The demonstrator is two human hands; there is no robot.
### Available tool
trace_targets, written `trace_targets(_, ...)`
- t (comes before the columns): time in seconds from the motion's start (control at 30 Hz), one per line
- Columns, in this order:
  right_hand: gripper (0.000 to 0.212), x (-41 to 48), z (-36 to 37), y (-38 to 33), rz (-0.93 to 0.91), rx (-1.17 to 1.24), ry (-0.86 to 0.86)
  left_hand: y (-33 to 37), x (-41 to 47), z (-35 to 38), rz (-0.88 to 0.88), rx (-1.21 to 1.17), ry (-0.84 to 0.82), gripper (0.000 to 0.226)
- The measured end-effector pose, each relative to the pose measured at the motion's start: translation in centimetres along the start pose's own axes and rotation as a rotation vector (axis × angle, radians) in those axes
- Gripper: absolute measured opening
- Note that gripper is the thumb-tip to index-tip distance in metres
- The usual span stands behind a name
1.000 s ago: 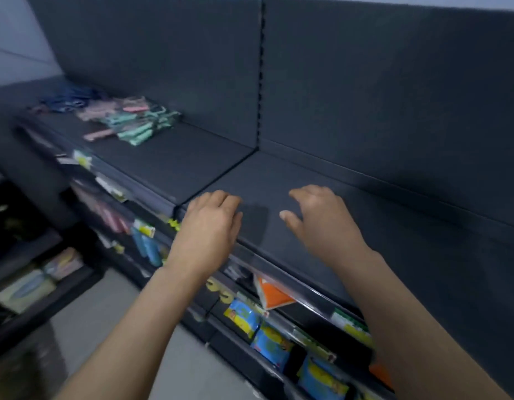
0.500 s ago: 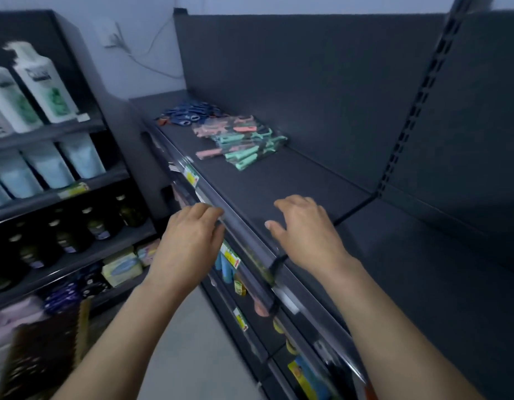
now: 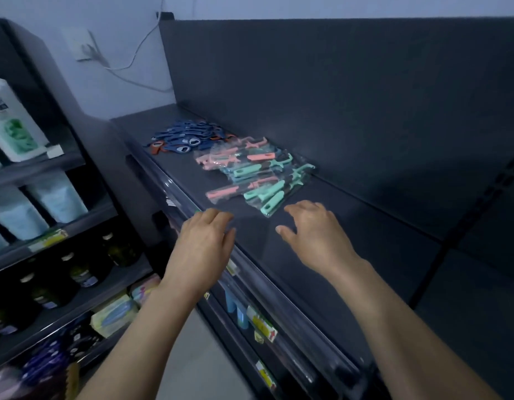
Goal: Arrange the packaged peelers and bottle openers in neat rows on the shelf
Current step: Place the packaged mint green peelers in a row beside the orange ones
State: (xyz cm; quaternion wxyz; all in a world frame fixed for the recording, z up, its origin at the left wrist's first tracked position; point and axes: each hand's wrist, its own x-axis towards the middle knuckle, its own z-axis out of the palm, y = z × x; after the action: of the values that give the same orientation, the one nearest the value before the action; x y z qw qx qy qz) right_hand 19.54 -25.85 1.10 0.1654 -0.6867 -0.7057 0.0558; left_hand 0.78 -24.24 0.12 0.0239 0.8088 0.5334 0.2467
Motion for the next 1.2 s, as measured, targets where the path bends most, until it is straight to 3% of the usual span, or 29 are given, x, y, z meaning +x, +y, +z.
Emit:
trace_targets(0.17,0.030,3.9,1.7,-2.8,0.166,-0.045,-0.007,-5.2,5.2,0.7,0.158,-0.055,-0.082,0.027)
trace_targets(0.3,0.038,6.2,3.0,-4.6,0.286,-0.062,0.025,-8.6,8.9,1.3,0.251,-0.097,-0.110,0.028)
trace_targets(0.6,0.033,11.2,5.2,-3.7,0.528,-0.044,0.080,-10.9,15.5,5.2,0.355,-0.189,-0.209,0.024)
trace_targets(0.9,0.061,17.6,7.9,-1.5,0.706,0.001,0.085,-12.7,21.8,7.8,0.381,-0.108,-0.240,0.025)
trace_targets(1.1,0.085,19.0,8.5,-1.0,0.856,0.056,0.132,-11.7,25.3,10.6,0.556,0.085,-0.285,0.031)
trace_targets(1.2,0.084,19.4,8.7,-1.1,0.953,0.115,0.190,-11.3,26.5,11.7,0.616,0.184,-0.313,0.032)
